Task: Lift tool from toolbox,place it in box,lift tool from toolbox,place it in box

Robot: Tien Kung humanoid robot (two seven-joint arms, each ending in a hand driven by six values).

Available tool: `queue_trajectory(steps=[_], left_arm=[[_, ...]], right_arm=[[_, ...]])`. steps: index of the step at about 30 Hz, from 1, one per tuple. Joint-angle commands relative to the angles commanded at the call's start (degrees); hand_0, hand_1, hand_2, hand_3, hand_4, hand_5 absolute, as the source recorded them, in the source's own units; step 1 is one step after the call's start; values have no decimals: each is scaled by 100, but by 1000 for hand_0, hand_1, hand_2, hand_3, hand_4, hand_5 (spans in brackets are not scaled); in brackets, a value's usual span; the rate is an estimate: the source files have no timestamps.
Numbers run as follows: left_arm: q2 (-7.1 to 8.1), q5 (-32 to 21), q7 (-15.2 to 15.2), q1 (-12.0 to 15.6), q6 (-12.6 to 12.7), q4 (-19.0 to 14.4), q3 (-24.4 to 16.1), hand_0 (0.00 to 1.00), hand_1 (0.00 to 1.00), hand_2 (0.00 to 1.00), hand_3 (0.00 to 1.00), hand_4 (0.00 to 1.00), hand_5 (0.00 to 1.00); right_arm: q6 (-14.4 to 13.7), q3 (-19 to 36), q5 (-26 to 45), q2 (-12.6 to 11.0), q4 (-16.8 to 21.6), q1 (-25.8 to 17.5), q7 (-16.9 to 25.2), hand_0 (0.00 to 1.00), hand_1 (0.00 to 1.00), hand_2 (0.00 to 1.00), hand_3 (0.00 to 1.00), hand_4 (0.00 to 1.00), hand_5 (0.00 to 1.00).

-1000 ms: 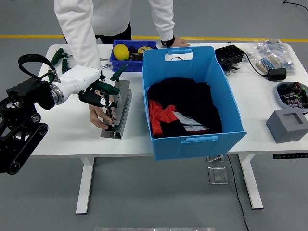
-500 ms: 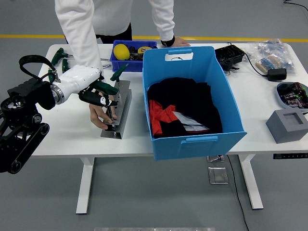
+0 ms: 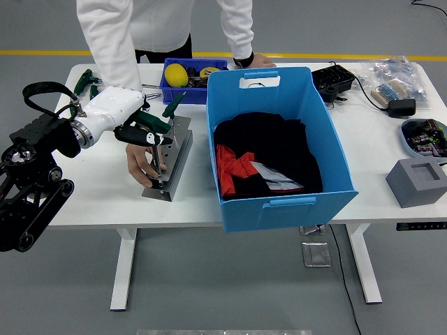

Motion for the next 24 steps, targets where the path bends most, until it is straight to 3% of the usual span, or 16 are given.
queue_trajectory(steps=[4,10,11,16,17,22,23,24], left_arm=[[33,0,-49,4,94,-61,-17,145,2,2,58,998,744],[111,0,-43,-16,23,-234,11,144,2,2,53,998,741],[122,0,-37,-17,13,-258,17,144,2,2,50,835,597],[220,0,5,-24,-22,-438,43,144,2,2,50,835,597],[235,0,7,-28,-21,-463,45,143,2,2,49,735,462],[330,0,38,-67,-35,-675,59,143,2,2,49,735,462],[342,0,46,-76,-47,-701,62,144,2,2,53,698,371],[361,0,62,-90,-73,-741,68,144,2,2,53,698,371]], right_arm=[[-7,5,2,0,0,-1,2,682,685,741,570,824,653],[-5,20,-20,3,0,-19,-1,682,684,741,570,824,653],[-6,23,-22,4,0,-24,-1,682,683,739,570,824,652],[-12,38,-18,10,0,-57,-2,682,683,739,570,824,652],[-13,39,-18,11,0,-61,-2,681,683,739,570,824,653],[-16,51,-23,15,0,-88,-3,681,683,739,570,824,653],[-16,57,-30,17,0,-91,-5,680,683,739,570,824,652],[-16,64,-37,19,0,-96,-7,680,683,739,570,824,652]])
